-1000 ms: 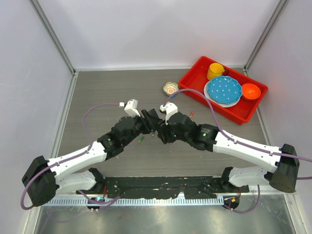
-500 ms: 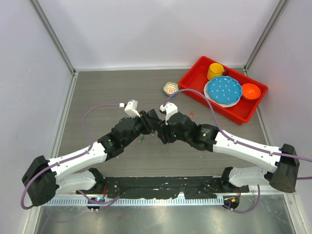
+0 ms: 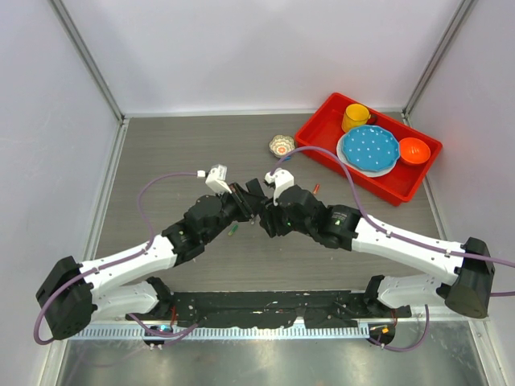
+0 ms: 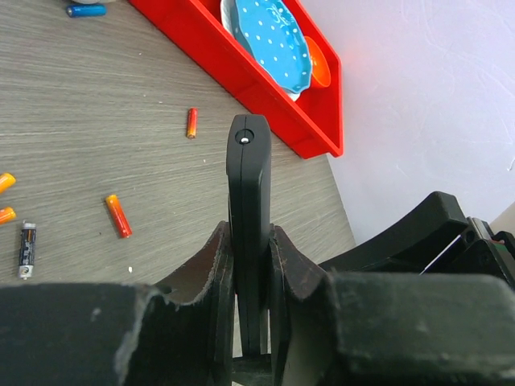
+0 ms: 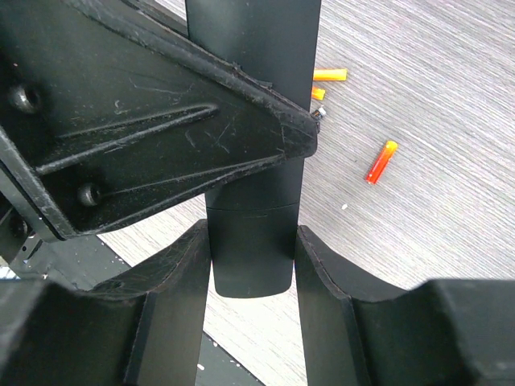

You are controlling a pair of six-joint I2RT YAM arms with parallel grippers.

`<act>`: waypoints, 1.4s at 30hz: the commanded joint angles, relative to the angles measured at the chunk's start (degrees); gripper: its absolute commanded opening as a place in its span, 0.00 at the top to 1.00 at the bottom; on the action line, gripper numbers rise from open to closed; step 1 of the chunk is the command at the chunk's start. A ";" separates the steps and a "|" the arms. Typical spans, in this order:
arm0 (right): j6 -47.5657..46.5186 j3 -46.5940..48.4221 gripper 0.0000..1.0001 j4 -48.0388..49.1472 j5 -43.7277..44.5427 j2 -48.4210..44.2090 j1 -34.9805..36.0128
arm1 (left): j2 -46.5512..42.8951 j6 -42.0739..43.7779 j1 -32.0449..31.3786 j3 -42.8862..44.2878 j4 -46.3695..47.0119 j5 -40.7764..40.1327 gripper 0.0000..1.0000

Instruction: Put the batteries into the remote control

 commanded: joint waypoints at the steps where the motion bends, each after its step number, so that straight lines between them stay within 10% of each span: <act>1: 0.45 2.28 0.67 -0.80 2.36 -2.91 0.42 | -1.44 1.55 0.03 -0.88 3.23 -3.83 1.00; 11: -0.78 7.57 0.27 -9.70 3.94 -11.17 0.42 | -4.95 4.63 0.73 -0.62 1.91 -8.75 1.00; 18: 10.45 -5.68 0.14 4.34 7.98 -17.85 0.42 | -7.94 4.54 1.17 -7.11 12.08 -10.77 1.00; 28: 33.57 -24.95 0.11 39.93 -5.00 -23.31 -7.29 | -12.34 0.76 1.17 -18.72 35.99 -11.13 1.00; 42: 44.84 -30.06 0.13 58.24 -18.56 -12.59 -12.06 | -16.20 7.44 1.17 -19.17 33.21 -8.84 1.00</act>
